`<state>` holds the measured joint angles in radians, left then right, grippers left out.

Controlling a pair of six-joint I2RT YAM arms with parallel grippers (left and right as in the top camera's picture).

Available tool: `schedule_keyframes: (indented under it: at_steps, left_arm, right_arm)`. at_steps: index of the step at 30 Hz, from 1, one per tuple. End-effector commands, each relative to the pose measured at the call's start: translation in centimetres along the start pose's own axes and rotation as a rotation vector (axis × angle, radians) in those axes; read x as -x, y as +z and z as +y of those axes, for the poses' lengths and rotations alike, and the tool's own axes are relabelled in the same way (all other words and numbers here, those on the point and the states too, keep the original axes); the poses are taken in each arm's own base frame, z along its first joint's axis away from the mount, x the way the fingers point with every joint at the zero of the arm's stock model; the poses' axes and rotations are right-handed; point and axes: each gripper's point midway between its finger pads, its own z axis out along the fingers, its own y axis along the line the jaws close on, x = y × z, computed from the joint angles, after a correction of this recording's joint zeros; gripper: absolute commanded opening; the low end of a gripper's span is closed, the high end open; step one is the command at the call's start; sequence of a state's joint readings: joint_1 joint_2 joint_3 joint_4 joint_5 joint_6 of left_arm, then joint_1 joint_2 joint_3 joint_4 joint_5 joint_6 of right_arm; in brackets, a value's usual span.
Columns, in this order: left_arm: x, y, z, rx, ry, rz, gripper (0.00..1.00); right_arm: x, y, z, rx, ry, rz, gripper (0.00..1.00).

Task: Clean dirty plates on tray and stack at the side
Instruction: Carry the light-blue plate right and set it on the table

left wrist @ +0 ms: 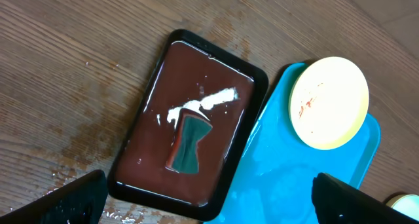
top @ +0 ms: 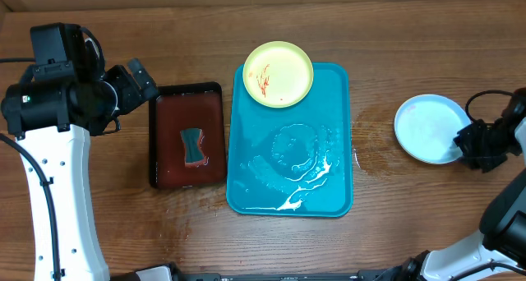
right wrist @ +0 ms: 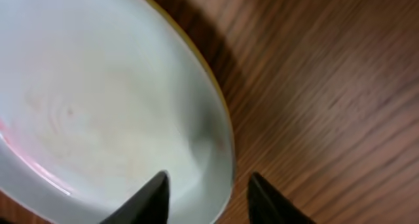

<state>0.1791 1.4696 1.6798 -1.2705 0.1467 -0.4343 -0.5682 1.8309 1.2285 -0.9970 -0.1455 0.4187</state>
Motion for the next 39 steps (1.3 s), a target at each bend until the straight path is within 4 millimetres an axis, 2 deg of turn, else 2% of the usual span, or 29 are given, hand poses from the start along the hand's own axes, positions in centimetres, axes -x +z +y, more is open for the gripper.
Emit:
schedule_keyframes:
  at_steps: [1,4,7,9,12,16,21,24,27,30,35,39]
  left_arm:
    - [0.3,-1.1,-0.3,-0.019,0.01,-0.029,1.0]
    - [0.3,-1.1,-0.3,-0.019,0.01,-0.029,1.0]
    - [0.3,-1.1,-0.3,-0.019,0.01,-0.029,1.0]
    - [0.3,-1.1,-0.3,-0.019,0.01,-0.029,1.0]
    - [0.3,-1.1,-0.3,-0.019,0.01,-0.029,1.0]
    - [0.3,-1.1,-0.3,-0.019,0.01,-0.029,1.0]
    - [0.3,-1.1,-0.3,-0.019,0.01,-0.029,1.0]
    - [0.3,-1.1,-0.3,-0.019,0.01,-0.029,1.0]
    - [0.3,-1.1,-0.3,-0.019,0.01,-0.029,1.0]
    - [0.3,-1.1,-0.3,-0.019,0.01,-0.028,1.0]
    - [0.3,-1.1,-0.3,-0.019,0.01,-0.029,1.0]
    - [0.3,-1.1,-0.3,-0.019,0.01,-0.029,1.0]
  right_arm:
    - [1.5,-1.5,1.0,0.028,-0.02,-0.068,0.45]
    - [2.7,-1.6,1.3,0.028,-0.056,-0.121,0.53]
    - [4.7,-1.9,0.5,-0.032,-0.056,-0.218,0.72]
    - [5.8,-2.2,0.7,-0.035,-0.061,-0.266,0.81]
    - [6.5,-2.3,1.6,-0.007,-0.145,-0.297,0.83]
    - [6.3,-1.3,2.4,-0.004,-0.248,-0.293,0.82]
    - [4.1,2.0,2.6,-0.017,-0.315,-0.221,0.75]
    - [2.4,3.0,3.0,-0.017,-0.341,-0.177,0.58]
    - [0.9,3.3,3.8,-0.009,-0.369,-0.134,0.46]
    - [-0.6,3.4,5.0,0.015,-0.405,-0.096,0.41]
    - [-1.7,2.9,5.3,-0.06,-0.401,-0.083,0.41]
    - [-2.8,0.7,6.6,-0.059,-0.438,-0.072,0.42]
